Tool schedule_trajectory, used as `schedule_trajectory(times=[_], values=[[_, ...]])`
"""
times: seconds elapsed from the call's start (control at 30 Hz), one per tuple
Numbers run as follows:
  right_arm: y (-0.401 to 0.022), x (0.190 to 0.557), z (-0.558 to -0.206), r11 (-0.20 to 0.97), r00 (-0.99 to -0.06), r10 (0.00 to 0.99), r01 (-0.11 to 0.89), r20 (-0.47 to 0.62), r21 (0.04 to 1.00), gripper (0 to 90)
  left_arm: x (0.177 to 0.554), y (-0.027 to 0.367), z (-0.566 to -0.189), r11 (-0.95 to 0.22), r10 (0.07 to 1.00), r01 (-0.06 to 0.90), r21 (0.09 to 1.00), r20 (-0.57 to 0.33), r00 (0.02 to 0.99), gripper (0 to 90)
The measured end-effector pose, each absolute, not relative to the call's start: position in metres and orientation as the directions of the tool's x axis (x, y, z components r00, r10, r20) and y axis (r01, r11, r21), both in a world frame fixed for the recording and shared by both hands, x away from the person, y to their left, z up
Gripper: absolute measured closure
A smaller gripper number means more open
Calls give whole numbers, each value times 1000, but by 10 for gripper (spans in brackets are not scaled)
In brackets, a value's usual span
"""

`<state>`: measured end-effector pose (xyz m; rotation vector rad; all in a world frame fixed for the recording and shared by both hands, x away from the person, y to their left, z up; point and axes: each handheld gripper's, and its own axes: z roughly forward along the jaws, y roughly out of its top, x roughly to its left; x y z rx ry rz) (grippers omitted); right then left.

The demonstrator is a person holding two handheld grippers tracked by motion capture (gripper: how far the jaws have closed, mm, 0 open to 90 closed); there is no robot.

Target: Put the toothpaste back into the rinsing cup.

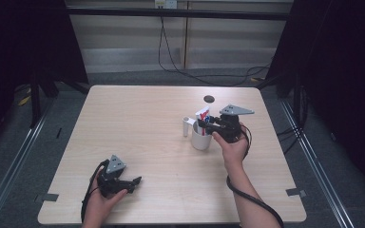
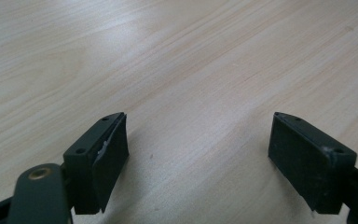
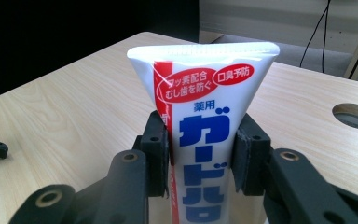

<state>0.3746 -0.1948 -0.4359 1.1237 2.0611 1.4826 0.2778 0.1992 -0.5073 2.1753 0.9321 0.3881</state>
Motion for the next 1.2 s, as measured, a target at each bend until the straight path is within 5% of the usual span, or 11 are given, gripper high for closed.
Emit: schedule_trajectory(times=[1.2], values=[[-194,374,-444,161,-617,775,401,135,902,581,278,199,-507,-474,721,502,723,-8,693,196]])
